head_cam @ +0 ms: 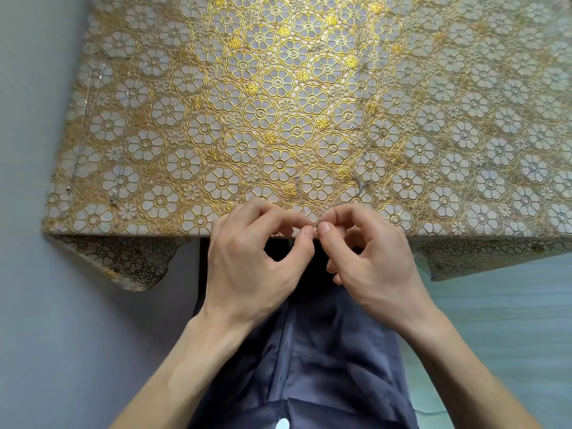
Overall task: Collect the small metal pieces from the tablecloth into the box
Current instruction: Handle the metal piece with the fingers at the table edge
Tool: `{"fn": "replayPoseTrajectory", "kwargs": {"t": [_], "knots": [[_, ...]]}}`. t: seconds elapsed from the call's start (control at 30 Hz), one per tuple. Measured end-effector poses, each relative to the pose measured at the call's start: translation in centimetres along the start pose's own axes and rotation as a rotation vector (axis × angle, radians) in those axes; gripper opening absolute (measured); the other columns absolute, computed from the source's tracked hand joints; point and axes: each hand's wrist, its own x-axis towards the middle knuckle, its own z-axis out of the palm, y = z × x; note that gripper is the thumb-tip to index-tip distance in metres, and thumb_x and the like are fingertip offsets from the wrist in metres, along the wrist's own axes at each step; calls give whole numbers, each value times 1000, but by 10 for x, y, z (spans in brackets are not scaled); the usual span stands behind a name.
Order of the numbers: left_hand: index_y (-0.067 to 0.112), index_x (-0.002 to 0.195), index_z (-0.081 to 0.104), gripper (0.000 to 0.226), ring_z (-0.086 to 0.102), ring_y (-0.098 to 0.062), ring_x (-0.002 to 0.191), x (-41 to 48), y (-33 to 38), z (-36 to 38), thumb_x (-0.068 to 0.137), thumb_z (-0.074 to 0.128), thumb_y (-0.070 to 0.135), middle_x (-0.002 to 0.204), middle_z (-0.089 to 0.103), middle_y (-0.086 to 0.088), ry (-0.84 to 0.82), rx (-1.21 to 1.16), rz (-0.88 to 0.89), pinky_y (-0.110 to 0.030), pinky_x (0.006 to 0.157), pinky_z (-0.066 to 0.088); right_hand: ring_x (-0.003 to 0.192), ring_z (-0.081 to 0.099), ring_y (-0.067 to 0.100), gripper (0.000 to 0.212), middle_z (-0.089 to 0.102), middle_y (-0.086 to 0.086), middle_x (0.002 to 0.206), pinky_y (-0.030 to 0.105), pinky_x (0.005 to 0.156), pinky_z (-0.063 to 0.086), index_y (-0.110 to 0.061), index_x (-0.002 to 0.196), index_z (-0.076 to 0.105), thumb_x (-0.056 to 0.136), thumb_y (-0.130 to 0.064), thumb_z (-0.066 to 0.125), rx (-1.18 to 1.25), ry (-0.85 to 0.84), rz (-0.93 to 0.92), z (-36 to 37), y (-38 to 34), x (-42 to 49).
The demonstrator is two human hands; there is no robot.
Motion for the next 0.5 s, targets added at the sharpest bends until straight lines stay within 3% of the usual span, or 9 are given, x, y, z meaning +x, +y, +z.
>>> {"fn": "replayPoseTrajectory", "kwargs": {"t": [0.1, 0.2, 0.33, 0.43, 0.5], "knots": [[30, 88, 76, 12, 66, -12, 83, 2, -1, -3, 85, 70, 39, 86, 65, 9, -8, 36, 18, -46, 81, 47, 67, 60, 4, 3, 55, -17, 74, 15, 64, 45, -29, 90, 63, 92, -26, 63, -150, 19, -152, -2, -1, 1], [29, 87, 77, 12, 66, -16, 83, 5, -4, -4, 85, 71, 38, 84, 65, 9, -24, 95, 83, -46, 80, 46, 70, 52, -5, 5, 54, -17, 81, 7, 67, 37, -19, 93, 65, 92, -24, 63, -260, 22, -222, -3, 2, 1], [27, 85, 78, 11, 65, -18, 80, 8, -7, -7, 86, 71, 37, 81, 64, 10, -32, 197, 187, -46, 81, 46, 72, 49, 0, 14, 54, -13, 87, 23, 66, 46, -20, 94, 63, 93, -32, 56, -349, 1, -277, -4, 2, 2], [27, 83, 77, 11, 65, -19, 80, 9, -6, -7, 85, 71, 36, 81, 65, 10, -20, 261, 236, -43, 84, 44, 71, 56, 12, 18, 55, -10, 87, 38, 60, 52, -19, 94, 64, 93, -34, 53, -428, 8, -323, -4, 0, 3], [27, 82, 77, 12, 67, -21, 80, 10, -7, -6, 86, 70, 35, 83, 67, 8, -20, 295, 275, -44, 84, 44, 70, 59, 19, 18, 58, -5, 88, 41, 56, 53, -19, 95, 64, 93, -34, 54, -473, 7, -353, -5, -1, 3]]}}
